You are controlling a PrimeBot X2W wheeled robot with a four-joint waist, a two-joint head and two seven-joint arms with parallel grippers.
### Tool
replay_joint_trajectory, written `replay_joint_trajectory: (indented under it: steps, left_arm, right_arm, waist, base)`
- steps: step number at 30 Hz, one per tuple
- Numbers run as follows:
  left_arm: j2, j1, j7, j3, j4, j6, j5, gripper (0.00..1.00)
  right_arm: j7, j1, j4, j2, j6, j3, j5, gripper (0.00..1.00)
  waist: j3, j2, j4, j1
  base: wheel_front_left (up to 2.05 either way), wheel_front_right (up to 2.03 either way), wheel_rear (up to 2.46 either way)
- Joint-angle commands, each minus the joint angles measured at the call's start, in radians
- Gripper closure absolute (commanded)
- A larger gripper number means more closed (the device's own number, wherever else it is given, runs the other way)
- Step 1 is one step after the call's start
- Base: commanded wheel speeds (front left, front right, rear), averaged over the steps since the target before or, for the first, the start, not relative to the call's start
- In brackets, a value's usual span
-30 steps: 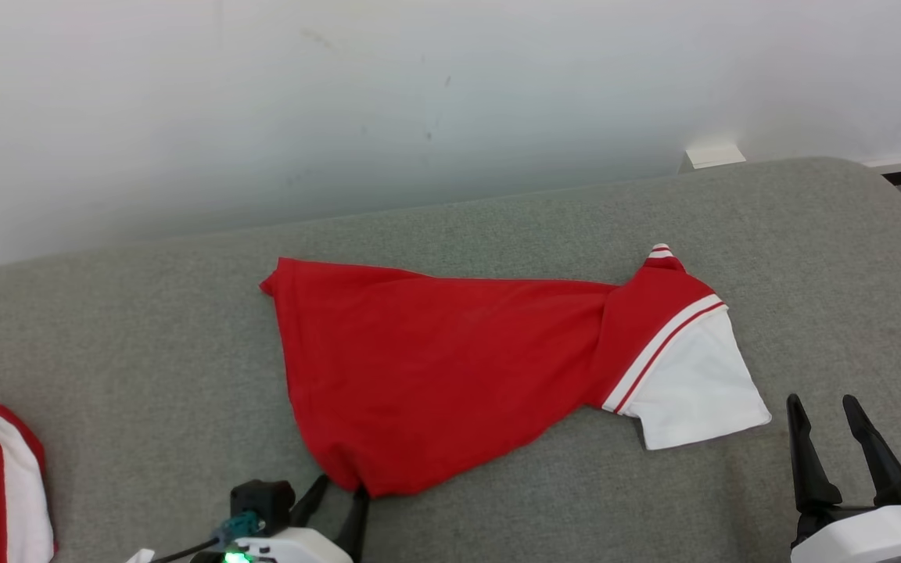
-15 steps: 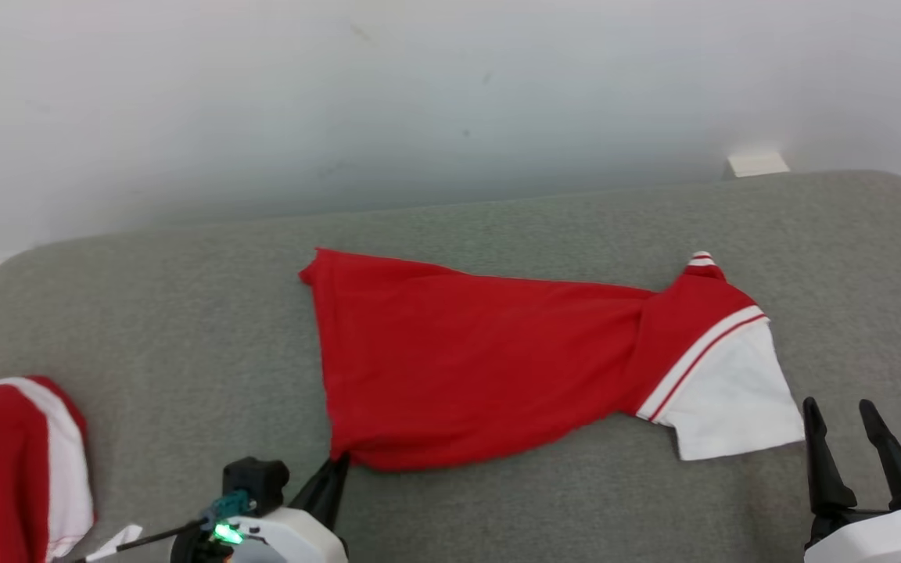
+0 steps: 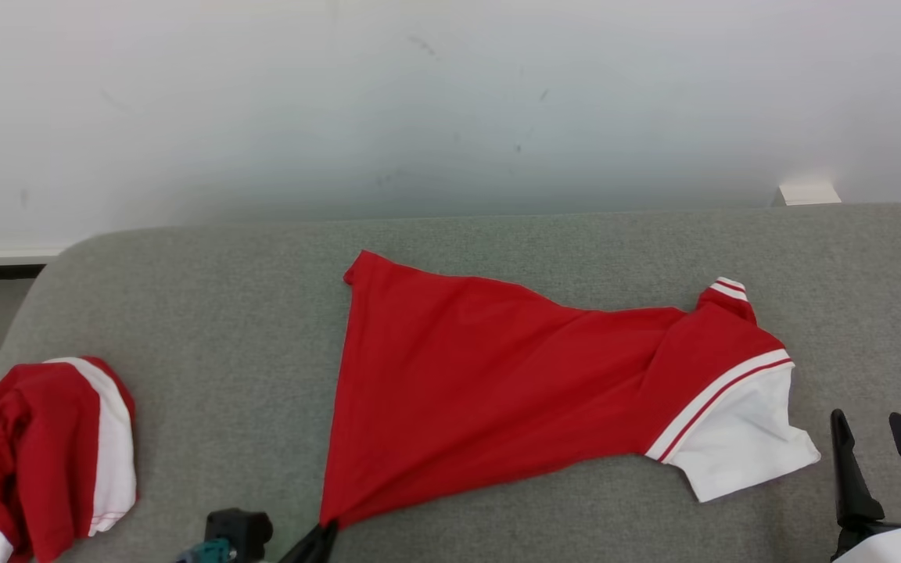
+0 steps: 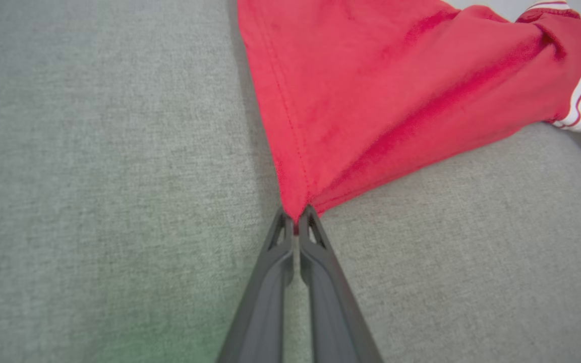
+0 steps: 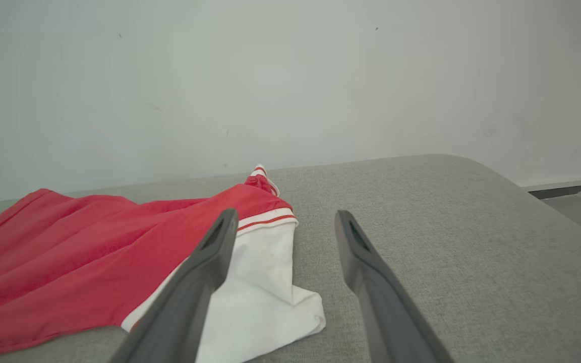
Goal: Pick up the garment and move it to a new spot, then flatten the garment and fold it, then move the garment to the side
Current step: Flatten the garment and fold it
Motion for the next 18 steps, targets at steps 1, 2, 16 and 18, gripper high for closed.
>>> replay_joint_trajectory:
  steps: [1,2,16,18]
  left_arm:
    - [0.011,0.024,0.002,0.007,-0.006,0.009,-0.009,1.00]
    - [0.009,0.032,0.001,0.009,-0.011,0.014,-0.013,0.60]
    - [0.030,0.022,-0.155,0.073,-0.194,0.095,0.025,0.00]
    - [0.031,0.027,-0.181,0.098,-0.230,0.114,0.030,0.00]
  right_arm:
    - [0.004,0.020,-0.007,0.007,-0.002,-0.002,-0.013,0.00]
    - [0.008,0.023,-0.009,0.010,-0.002,-0.001,-0.012,0.00]
    - [-0.008,0.017,0.003,0.007,-0.002,-0.012,-0.007,0.00]
    - [-0.016,0.017,-0.007,0.017,-0.002,-0.010,-0.012,0.00]
  waist:
    - [0.000,0.0000,-0.006,0.0000]
    - [-0.001,0.0000,-0.009,0.0000]
    - [-0.009,0.0000,-0.032,0.0000]
    - [-0.014,0.0000,-0.036,0.0000]
  base:
    - [0.00,0.00,0.00]
    - [0.00,0.00,0.00]
    - [0.00,0.00,0.00]
    - [0.00,0.00,0.00]
